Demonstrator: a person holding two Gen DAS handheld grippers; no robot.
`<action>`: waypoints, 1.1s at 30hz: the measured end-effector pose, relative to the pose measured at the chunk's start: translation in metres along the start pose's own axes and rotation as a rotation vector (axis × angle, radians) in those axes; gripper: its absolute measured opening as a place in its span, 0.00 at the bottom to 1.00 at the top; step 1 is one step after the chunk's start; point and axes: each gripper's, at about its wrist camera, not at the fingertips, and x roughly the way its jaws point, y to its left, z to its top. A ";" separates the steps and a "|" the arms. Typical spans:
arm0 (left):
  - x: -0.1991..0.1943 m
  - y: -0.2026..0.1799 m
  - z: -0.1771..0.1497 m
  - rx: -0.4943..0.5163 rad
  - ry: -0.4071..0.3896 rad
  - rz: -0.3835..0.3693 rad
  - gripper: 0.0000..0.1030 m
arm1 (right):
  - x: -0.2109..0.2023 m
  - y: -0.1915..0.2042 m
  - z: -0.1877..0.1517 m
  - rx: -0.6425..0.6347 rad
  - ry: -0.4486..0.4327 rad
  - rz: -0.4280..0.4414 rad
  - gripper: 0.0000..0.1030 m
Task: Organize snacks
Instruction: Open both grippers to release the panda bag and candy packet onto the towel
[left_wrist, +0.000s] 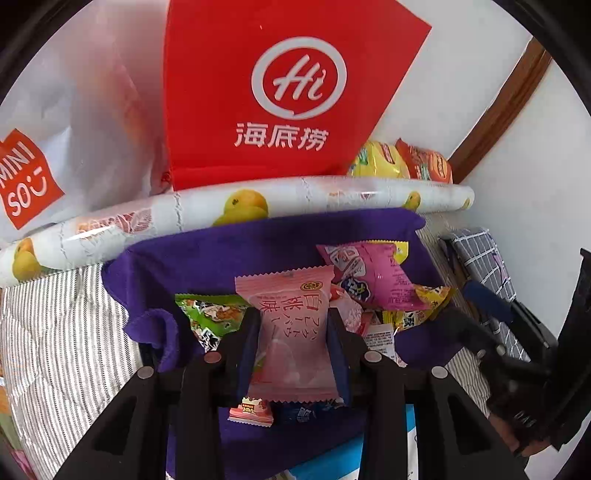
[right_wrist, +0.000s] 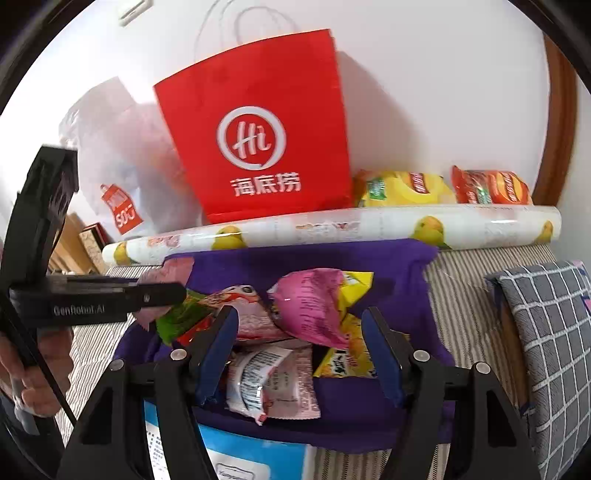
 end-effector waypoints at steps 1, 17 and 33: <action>0.002 -0.001 0.000 0.004 0.007 0.001 0.33 | 0.000 -0.003 0.001 0.012 0.000 -0.005 0.67; 0.021 -0.010 -0.004 0.033 0.066 0.016 0.33 | -0.008 -0.015 0.001 0.054 -0.019 -0.018 0.67; 0.016 -0.013 -0.003 0.021 0.052 0.007 0.41 | -0.003 -0.013 0.000 0.041 -0.008 -0.032 0.67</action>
